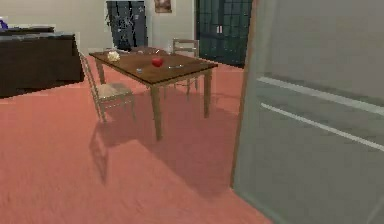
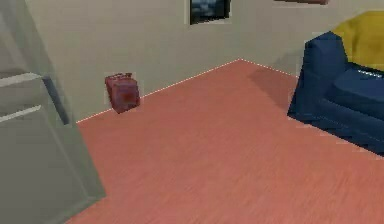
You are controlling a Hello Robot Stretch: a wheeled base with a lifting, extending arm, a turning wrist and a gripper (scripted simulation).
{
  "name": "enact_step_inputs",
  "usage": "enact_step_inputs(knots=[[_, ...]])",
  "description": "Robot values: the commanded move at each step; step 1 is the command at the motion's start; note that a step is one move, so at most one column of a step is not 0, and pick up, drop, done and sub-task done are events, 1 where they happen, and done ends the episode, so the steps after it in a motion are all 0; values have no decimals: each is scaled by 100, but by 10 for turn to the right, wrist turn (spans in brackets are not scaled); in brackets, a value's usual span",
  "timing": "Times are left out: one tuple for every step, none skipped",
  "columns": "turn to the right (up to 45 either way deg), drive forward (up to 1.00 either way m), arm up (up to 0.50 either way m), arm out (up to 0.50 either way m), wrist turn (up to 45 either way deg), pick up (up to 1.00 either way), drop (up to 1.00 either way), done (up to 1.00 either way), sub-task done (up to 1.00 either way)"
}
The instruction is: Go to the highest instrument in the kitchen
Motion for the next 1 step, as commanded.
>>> enact_step_inputs(knots=[[-390, 0, 0, 0, 0, 0, 0, 0, 0]])
